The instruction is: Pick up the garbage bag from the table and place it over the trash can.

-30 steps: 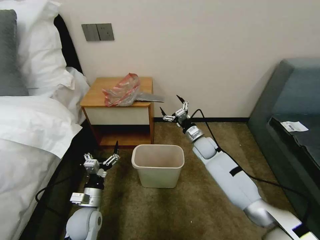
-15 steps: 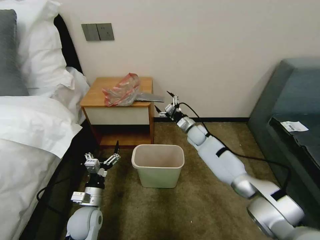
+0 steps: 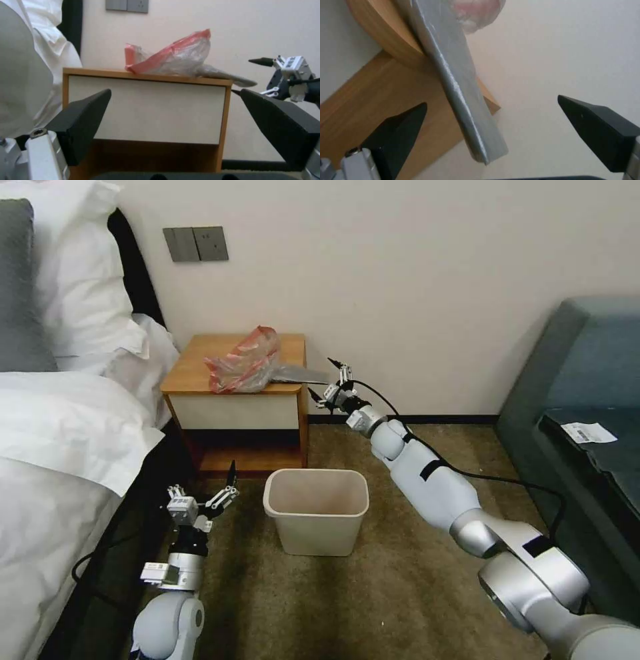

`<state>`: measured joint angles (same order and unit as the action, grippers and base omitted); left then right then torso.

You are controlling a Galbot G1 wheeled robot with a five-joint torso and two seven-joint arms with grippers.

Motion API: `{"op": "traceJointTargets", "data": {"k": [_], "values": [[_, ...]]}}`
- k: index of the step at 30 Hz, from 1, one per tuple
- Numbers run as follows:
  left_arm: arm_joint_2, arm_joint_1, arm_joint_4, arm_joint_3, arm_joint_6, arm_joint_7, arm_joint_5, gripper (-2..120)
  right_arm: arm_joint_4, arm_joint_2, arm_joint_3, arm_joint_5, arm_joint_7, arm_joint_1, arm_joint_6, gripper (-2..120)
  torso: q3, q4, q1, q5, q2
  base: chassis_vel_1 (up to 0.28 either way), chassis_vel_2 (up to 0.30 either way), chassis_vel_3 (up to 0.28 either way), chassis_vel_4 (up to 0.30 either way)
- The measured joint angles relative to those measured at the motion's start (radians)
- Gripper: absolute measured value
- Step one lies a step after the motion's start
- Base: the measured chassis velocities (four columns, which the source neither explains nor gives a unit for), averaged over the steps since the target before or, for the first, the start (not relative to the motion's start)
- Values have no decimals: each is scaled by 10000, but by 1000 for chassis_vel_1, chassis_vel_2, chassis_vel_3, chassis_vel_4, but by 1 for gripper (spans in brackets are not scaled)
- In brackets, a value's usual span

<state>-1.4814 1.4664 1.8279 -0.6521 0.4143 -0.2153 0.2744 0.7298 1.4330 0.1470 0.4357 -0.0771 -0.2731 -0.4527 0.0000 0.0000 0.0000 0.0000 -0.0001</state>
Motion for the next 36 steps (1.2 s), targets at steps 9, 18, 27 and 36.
{"op": "traceJointTargets", "data": {"k": [9, 18, 27, 36], "values": [[-223, -32, -2, 133, 1, 1, -217, 97, -229, 182, -49, 214, -203, 90, 19, 85, 0, 0, 0, -1, 0, 0, 0, 0, 0], [-224, -26, -2, 102, 1, 8, -255, 97, -376, 214, -223, 305, -234, 22, 27, 50, 0, 0, 0, 0, 0, 0, 0, 0, 0], [-250, -1, 0, 135, 0, 15, -342, 97, -227, 228, -144, 279, -432, -154, 185, 18, 0, 0, -1, -1, 0, 0, 0, 0, 0], [-247, 31, 54, 102, 0, 27, -358, 97, -54, 243, -28, 263, -581, -280, 314, 0, 0, 1, -1, -1, 0, 0, 0, 0, 0]]}}
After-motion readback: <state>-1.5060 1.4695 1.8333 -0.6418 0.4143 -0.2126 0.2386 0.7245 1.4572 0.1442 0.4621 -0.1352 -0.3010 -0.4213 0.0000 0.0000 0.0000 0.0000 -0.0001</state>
